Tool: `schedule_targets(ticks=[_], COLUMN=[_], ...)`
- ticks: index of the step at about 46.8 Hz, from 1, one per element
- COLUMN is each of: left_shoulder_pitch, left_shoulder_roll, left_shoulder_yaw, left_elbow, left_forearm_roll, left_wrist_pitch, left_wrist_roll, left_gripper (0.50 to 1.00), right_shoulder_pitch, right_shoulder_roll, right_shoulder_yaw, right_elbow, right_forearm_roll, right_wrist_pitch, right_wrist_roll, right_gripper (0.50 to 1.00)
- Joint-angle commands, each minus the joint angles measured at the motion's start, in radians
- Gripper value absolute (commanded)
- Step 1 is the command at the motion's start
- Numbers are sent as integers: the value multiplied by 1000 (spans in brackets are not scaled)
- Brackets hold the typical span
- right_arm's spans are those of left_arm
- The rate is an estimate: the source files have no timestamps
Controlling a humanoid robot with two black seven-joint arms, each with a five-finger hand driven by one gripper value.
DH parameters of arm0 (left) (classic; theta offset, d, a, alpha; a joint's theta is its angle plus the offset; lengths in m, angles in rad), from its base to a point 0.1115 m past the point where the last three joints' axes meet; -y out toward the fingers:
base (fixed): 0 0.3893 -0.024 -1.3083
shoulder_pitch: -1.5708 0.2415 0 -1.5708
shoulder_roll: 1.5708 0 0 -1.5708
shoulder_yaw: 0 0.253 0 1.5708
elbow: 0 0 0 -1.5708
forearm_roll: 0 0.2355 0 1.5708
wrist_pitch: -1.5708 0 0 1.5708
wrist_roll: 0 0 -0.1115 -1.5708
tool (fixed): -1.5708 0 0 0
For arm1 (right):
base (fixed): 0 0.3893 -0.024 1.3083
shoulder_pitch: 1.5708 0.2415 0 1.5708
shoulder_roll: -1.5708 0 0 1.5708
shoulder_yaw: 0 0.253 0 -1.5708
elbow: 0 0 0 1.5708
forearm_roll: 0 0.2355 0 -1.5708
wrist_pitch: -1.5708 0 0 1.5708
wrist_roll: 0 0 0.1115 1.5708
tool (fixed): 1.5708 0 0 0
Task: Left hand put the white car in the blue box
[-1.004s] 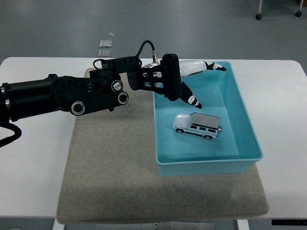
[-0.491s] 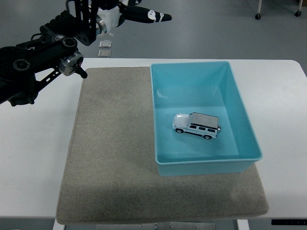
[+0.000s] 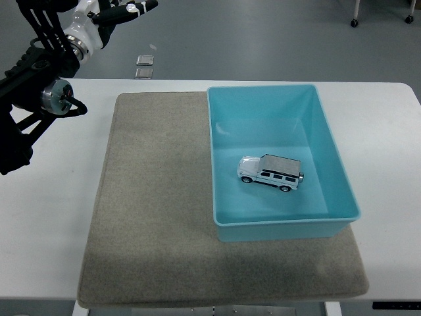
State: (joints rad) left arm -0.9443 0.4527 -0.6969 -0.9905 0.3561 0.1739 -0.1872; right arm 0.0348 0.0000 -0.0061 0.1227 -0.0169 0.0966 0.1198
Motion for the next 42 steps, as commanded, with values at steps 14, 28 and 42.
schedule_targets(ticks=[14,28,42], left_shoulder_pitch=[116,148,151], left_shoulder_roll=[-3,6,9], left_shoulder_yaw=[-124,-139,-139], left_elbow=[119,148,150], left_forearm_roll=[-215,-333,-335], left_wrist_pitch=[-109,-192,-179], left_wrist_roll=[2,-1,-9], left_gripper=[994,996,996], right_shoulder_pitch=[0,0,-1], right_shoulder_roll=[0,0,0], right_shoulder_yaw=[0,0,0], right_elbow=[0,0,0], right_forearm_roll=[0,0,0], right_wrist_pitch=[0,0,0], right_wrist_roll=[0,0,1], right_gripper=[936,936,936])
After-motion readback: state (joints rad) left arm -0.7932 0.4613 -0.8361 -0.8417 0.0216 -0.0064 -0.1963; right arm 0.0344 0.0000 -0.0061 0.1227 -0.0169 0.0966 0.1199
